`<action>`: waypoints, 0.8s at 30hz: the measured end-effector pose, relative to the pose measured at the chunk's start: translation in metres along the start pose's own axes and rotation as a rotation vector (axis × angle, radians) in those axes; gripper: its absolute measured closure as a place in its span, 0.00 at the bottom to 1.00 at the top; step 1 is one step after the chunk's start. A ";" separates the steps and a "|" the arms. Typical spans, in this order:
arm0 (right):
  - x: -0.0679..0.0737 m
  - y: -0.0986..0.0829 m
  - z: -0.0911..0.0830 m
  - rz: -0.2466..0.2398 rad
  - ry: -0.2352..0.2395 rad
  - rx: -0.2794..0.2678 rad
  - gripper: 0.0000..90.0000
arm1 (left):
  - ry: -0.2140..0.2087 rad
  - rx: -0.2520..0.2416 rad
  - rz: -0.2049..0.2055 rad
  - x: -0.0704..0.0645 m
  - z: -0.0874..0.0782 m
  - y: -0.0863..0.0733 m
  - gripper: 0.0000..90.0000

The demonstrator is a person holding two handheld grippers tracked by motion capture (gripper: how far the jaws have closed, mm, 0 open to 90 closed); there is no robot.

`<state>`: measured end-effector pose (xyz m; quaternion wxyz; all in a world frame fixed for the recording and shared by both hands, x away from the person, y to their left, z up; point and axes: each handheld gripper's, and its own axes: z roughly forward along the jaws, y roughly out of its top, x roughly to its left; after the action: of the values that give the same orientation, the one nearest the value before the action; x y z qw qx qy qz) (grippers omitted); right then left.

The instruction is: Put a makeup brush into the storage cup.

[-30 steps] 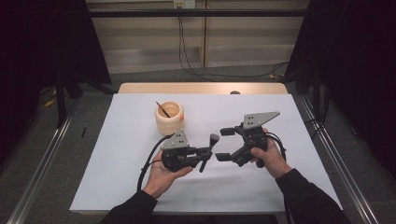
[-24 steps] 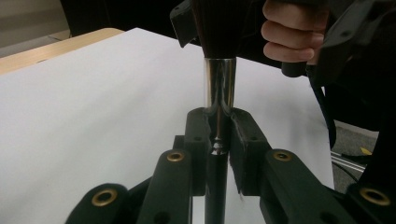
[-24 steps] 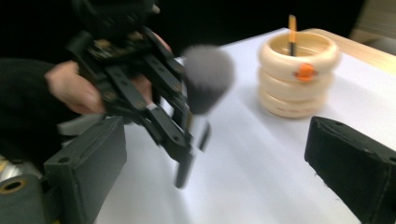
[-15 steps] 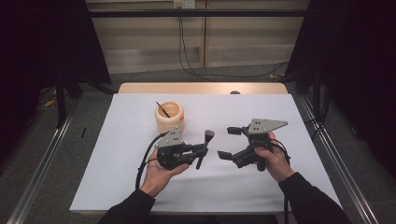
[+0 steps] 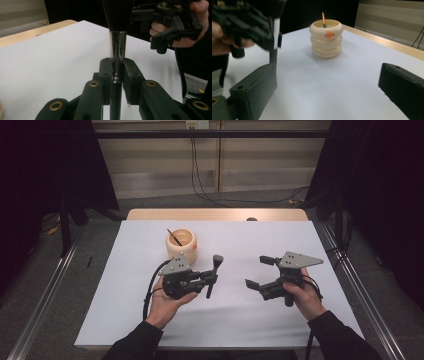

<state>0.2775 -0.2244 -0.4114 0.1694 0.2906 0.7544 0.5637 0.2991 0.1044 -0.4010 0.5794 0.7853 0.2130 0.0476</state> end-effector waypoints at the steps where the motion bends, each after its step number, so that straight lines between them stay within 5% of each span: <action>1: 0.000 -0.003 -0.002 0.011 -0.005 -0.002 0.04 | 0.004 -0.003 0.002 0.001 -0.001 0.001 0.87; 23: 0.002 -0.032 -0.047 0.054 -0.092 -0.005 0.01 | 0.113 -0.074 -0.014 0.025 -0.032 0.027 0.87; 24: 0.002 -0.033 -0.048 0.059 -0.100 -0.005 0.01 | 0.095 -0.079 -0.017 0.028 -0.033 0.027 0.87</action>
<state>0.2403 -0.2658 -0.4277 0.1910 0.3401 0.7347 0.5550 0.3215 0.1383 -0.3696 0.5994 0.7570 0.2447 0.0882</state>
